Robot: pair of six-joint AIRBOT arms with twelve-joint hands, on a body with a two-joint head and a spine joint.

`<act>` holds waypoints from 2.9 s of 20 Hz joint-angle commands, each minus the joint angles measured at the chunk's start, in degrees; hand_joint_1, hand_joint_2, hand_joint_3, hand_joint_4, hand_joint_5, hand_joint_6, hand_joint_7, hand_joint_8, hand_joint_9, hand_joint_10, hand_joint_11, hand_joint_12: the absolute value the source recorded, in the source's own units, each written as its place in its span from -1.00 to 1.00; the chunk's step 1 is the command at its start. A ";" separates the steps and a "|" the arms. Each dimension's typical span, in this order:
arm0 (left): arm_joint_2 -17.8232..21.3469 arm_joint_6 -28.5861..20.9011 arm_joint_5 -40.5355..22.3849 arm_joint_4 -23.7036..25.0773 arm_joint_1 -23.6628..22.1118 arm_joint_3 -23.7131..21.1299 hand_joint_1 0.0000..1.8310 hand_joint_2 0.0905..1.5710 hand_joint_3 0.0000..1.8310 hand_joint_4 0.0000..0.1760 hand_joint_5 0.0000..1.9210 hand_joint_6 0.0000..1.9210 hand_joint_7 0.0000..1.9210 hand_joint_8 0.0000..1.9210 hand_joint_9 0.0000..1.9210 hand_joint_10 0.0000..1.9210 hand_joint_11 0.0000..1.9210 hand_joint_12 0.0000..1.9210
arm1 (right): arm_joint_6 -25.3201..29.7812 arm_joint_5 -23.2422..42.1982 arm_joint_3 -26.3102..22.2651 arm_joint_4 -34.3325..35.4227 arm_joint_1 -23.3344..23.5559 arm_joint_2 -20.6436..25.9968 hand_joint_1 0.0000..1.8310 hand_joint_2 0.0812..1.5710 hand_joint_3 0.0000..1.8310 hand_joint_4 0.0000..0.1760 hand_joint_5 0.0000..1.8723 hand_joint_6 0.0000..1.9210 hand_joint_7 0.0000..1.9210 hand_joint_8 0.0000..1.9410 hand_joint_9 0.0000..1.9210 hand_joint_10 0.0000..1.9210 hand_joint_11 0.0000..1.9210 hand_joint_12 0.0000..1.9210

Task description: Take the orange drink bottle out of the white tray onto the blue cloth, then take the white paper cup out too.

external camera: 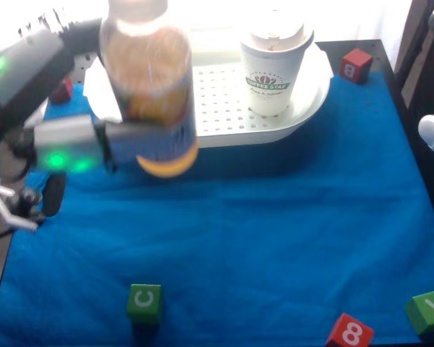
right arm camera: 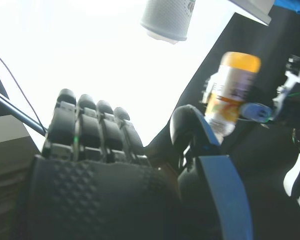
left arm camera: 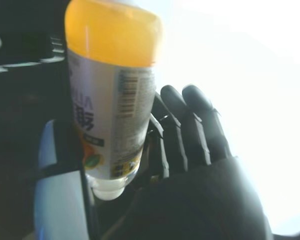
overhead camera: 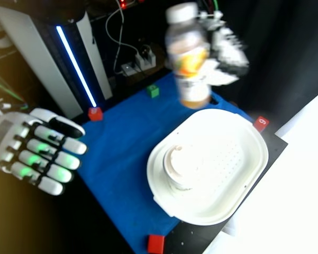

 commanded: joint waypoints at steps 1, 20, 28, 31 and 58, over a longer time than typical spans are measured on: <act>0.91 -0.56 -10.22 -1.18 0.48 -0.85 -0.28 0.49 -1.00 -0.93 -0.41 -0.51 -0.43 -0.18 -0.52 0.14 -0.68 0.65 | 0.33 7.04 0.01 -0.92 0.39 0.12 -0.59 0.80 -1.00 -1.00 -1.00 -1.00 -1.00 -1.00 -1.00 -1.00 -1.00 -1.00; 0.32 -0.87 -12.31 -11.34 16.60 -4.26 -0.50 0.50 -1.00 0.17 -1.00 -1.00 -1.00 -1.00 -1.00 -1.00 -1.00 -1.00 | 1.43 7.57 0.02 -0.91 0.42 0.18 -0.64 0.70 -1.00 -1.00 -1.00 -1.00 -1.00 -1.00 -1.00 -1.00 -1.00 -1.00; 2.40 4.72 -15.75 -15.86 18.15 -6.00 -0.40 0.42 -1.00 0.26 -1.00 -1.00 -1.00 -1.00 -1.00 -1.00 -0.99 -1.00 | 1.69 -1.01 5.10 -9.04 8.75 -0.62 -0.64 0.65 -1.00 -1.00 -1.00 -1.00 -1.00 -1.00 -1.00 -1.00 -1.00 -0.70; 2.75 6.81 -16.13 -17.41 18.54 -6.38 -0.37 0.46 -0.99 -0.06 -1.00 -1.00 -1.00 -1.00 -1.00 -1.00 -0.99 -0.99 | 1.58 -13.71 11.85 -14.34 19.64 -5.29 -0.49 0.63 -1.00 -0.72 -1.00 -1.00 -1.00 -1.00 -1.00 -1.00 -1.00 -0.97; 2.01 5.84 -18.10 -21.31 20.27 -5.57 -0.25 0.37 -1.00 0.21 -0.94 -0.99 -1.00 -1.00 -1.00 -1.00 -0.97 -0.98 | -5.26 -47.00 34.88 -18.59 37.20 -25.48 -0.08 0.55 -1.00 -1.00 -0.87 -0.02 -0.54 -0.93 -0.83 0.00 -0.99 0.77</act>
